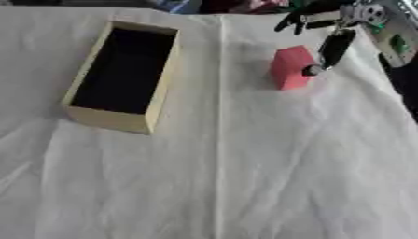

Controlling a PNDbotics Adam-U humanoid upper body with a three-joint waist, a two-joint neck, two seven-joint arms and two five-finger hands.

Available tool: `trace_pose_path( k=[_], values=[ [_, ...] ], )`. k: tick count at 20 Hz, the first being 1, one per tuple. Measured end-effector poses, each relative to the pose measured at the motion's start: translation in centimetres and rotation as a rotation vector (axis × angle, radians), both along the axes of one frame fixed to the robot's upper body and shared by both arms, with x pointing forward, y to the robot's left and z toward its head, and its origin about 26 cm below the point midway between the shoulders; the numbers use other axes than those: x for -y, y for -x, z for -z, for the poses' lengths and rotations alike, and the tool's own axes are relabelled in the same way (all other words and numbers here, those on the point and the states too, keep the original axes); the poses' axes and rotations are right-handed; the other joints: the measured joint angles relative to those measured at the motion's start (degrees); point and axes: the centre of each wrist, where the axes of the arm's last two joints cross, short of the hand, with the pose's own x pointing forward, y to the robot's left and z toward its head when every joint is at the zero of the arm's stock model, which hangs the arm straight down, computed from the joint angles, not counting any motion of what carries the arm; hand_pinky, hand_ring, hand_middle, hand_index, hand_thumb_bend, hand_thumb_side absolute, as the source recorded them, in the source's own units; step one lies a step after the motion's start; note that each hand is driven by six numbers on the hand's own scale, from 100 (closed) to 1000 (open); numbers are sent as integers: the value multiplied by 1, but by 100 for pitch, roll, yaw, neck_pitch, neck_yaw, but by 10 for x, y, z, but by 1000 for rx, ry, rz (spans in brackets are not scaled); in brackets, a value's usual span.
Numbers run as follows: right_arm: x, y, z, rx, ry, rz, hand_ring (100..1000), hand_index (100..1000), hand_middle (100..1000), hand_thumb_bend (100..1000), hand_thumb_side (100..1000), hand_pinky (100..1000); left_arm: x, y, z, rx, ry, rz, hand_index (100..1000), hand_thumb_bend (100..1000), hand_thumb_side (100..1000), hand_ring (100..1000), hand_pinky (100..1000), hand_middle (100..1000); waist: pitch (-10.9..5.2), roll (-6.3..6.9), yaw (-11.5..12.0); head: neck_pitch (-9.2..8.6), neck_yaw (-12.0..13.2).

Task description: Pick up objects on the table and place them in the box.

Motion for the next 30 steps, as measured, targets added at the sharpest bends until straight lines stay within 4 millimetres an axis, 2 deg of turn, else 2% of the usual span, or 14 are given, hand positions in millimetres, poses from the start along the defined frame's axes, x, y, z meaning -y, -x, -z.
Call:
trace_pose_path(
  k=[5,9,14,19,25,30],
  values=[
    [3,-2,5,-12,15,18,868,1000,946,464,142,871,0,0,0,-1,-1,1,688,100,169,541,560,539,4,0,3,-3,-5],
    [5,-6,16,-41,18,38,869,922,862,408,112,861,0,0,0,0,-2,2,688,100,172,541,561,538,12,0,14,-8,-14],
    [4,-7,18,-46,0,37,827,796,769,233,100,835,0,0,0,-1,-3,3,688,100,175,541,561,539,15,0,18,-8,-19],
    [5,-7,17,-48,-24,32,798,697,664,100,100,810,0,0,0,-2,-6,5,688,100,177,542,562,539,15,0,14,-8,-22],
    [3,-5,11,-35,-45,19,780,663,622,100,100,793,0,0,0,-4,-7,6,688,100,178,543,563,539,15,0,9,-8,-22],
    [-5,-2,-2,-1,-64,-15,772,656,615,100,100,790,0,0,0,-4,-10,8,688,100,178,544,564,540,15,0,-6,-7,-22]
  ],
)
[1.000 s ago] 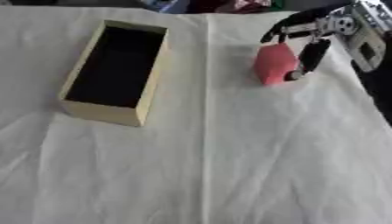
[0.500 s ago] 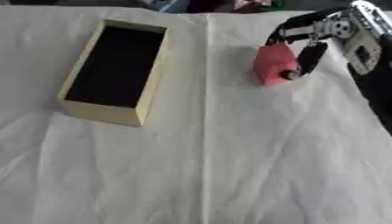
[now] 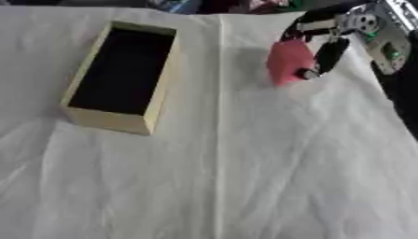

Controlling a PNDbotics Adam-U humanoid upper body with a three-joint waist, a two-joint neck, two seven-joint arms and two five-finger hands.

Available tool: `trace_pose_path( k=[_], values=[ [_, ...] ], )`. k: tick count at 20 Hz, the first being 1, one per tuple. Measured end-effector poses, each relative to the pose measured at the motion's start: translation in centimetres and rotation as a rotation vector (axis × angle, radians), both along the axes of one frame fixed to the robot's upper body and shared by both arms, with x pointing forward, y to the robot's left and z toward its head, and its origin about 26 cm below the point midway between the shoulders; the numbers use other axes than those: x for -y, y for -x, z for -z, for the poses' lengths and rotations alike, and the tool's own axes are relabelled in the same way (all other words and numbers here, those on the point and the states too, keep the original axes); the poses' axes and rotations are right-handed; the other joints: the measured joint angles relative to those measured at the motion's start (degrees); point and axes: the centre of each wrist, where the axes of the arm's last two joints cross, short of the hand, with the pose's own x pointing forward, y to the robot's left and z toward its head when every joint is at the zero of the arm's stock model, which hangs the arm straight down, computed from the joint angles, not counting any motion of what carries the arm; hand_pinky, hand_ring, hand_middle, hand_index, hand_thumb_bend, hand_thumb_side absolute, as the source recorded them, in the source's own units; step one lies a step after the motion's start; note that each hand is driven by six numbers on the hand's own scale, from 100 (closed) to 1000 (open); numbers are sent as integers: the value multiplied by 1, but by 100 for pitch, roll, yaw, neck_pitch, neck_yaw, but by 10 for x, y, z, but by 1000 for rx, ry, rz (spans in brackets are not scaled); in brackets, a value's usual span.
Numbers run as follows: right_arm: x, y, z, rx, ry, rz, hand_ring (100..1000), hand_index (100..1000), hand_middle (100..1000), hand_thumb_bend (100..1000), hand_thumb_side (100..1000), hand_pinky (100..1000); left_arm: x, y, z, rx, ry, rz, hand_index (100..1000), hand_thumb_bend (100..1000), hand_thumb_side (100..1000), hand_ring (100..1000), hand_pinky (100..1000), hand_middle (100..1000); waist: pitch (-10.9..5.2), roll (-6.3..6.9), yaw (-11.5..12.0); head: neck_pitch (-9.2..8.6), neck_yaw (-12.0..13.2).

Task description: Pick up objects on the table and place them in the box.

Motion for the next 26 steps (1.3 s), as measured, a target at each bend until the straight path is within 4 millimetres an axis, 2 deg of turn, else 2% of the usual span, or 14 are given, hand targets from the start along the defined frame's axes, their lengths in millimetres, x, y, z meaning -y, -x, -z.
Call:
trace_pose_path(
  k=[7,11,14,21,26],
  values=[
    [-27,13,-37,109,-24,-112,750,646,605,100,100,782,0,0,0,0,-1,1,689,100,174,545,566,541,-7,0,-34,7,-4],
    [-54,21,-58,177,-38,-202,742,642,599,100,100,779,1,0,0,0,-3,8,689,100,172,546,567,541,-9,0,-34,8,-42],
    [-78,24,-67,207,-55,-268,737,643,598,100,100,778,2,-1,-2,4,-5,12,689,100,169,547,567,542,-20,0,0,8,-95],
    [-135,24,-68,218,-92,-403,732,641,593,100,100,774,5,-2,-3,13,-8,34,690,100,166,548,569,543,-35,-2,101,8,-257],
    [-166,18,-58,214,-122,-444,726,638,590,100,100,771,8,-4,-6,22,-13,54,690,100,165,549,569,543,-46,-2,179,8,-392]
  ],
)
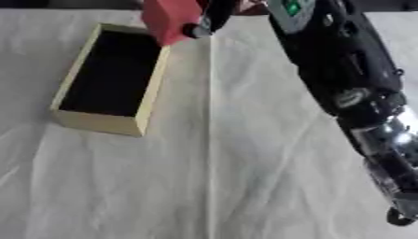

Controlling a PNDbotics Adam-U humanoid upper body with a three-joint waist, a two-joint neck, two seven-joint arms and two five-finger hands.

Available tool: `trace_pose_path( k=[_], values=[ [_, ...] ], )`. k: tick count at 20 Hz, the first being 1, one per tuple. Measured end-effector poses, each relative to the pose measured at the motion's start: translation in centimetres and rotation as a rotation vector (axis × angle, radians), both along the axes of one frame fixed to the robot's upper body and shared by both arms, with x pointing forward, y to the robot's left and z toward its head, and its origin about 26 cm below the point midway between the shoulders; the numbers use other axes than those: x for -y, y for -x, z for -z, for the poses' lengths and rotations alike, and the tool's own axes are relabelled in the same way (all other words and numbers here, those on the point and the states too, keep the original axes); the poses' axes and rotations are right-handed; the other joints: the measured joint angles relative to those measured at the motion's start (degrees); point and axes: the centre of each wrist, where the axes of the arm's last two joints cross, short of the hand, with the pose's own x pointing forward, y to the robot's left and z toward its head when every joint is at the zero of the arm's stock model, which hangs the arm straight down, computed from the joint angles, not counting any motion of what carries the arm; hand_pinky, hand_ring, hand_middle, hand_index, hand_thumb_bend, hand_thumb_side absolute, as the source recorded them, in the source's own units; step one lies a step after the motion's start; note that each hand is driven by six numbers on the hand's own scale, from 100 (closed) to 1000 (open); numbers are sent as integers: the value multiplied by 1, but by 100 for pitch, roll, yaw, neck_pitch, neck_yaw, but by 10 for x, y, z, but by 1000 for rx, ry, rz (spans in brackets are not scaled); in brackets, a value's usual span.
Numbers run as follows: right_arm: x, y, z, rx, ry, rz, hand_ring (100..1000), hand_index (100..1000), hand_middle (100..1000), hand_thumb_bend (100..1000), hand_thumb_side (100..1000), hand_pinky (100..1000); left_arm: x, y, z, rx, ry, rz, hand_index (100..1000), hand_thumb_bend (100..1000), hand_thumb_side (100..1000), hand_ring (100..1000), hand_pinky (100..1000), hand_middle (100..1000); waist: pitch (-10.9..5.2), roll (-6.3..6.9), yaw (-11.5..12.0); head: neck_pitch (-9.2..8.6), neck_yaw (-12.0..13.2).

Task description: Pick up objects on the table and place them in the box.

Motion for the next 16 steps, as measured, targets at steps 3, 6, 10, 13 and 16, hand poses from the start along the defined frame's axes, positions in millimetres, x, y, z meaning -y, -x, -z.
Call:
trace_pose_path(
  k=[3,6,10,13,16],
  values=[
    [-15,-4,8,-4,-17,-7,722,637,588,100,100,769,1,0,-1,3,0,6,690,100,166,549,569,543,0,-1,37,-1,-71],
    [-26,-11,20,-15,-42,7,717,635,585,100,100,766,2,-1,-2,9,-2,16,690,100,163,549,569,543,0,-1,91,-2,-136],
    [-36,-20,35,-15,-92,39,711,655,604,100,100,764,3,-1,-2,12,-3,25,690,100,164,549,569,543,0,-1,173,-3,-194],
    [-40,-26,44,10,-121,71,719,710,654,100,100,765,4,-2,-2,10,0,28,690,100,161,549,568,542,0,-1,188,-3,-207],
    [-44,-31,53,21,-121,93,745,785,729,100,100,774,4,-2,-2,10,0,29,690,100,162,548,568,542,0,-1,194,-4,-215]
  ],
)
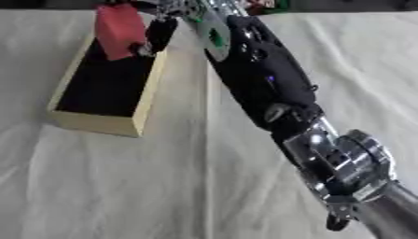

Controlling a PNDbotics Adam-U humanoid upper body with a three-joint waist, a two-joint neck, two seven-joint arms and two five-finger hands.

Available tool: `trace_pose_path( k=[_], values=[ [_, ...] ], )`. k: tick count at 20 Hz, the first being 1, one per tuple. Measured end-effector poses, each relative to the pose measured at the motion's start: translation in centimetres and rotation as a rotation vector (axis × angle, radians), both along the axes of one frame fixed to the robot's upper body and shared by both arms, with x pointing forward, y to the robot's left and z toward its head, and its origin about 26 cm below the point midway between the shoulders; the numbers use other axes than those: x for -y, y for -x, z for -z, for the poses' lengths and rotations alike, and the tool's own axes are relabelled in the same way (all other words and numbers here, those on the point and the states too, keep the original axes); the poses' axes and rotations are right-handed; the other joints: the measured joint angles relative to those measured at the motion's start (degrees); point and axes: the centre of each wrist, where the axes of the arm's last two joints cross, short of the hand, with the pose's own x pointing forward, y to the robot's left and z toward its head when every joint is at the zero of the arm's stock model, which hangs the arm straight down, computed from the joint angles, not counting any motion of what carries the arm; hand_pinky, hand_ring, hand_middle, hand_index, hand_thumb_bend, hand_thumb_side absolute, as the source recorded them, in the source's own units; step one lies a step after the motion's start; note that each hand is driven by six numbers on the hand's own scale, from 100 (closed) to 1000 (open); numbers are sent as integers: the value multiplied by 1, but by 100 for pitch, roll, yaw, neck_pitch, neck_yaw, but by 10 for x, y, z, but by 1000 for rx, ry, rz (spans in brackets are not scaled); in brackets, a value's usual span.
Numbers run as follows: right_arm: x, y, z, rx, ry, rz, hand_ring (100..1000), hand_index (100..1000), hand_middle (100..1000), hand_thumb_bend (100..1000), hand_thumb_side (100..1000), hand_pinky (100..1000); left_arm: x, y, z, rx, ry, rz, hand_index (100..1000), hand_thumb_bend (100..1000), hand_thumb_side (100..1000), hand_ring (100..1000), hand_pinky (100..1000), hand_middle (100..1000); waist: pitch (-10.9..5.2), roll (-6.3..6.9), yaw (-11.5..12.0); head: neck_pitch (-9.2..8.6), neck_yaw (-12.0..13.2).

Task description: Pick up objects on the table and place them in the box.

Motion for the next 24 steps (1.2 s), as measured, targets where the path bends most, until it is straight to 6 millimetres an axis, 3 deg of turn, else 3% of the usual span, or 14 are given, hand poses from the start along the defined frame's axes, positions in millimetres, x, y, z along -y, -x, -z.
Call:
trace_pose_path(
  k=[3,4,5,7,17,20,24],
  values=[
    [-2,-4,10,0,16,20,772,870,802,100,100,790,0,0,0,-1,0,1,690,100,165,548,568,541,0,-1,21,0,-10],
    [-2,-6,12,2,17,26,792,895,828,183,241,810,0,0,0,-1,0,1,689,100,164,548,568,541,0,-4,37,0,-18],
    [-3,-7,15,5,16,32,805,909,845,257,326,818,0,0,0,-1,0,2,689,100,164,548,568,541,0,-12,51,0,-22],
    [-3,-9,20,11,14,43,825,926,867,376,406,834,1,0,0,-2,-1,3,689,100,164,548,567,541,0,-21,66,0,-24],
    [-1,-11,23,33,30,56,828,935,871,441,404,838,1,0,0,-6,-3,7,689,100,166,548,567,540,0,-21,48,0,-25],
    [0,-11,23,32,33,55,850,956,900,505,441,853,1,0,0,-7,-3,7,689,100,165,548,568,540,0,-21,48,1,-24],
    [-1,-9,20,31,37,50,838,939,878,450,418,847,1,0,0,-7,-3,7,689,100,164,548,568,540,0,-21,47,1,-24]
  ],
)
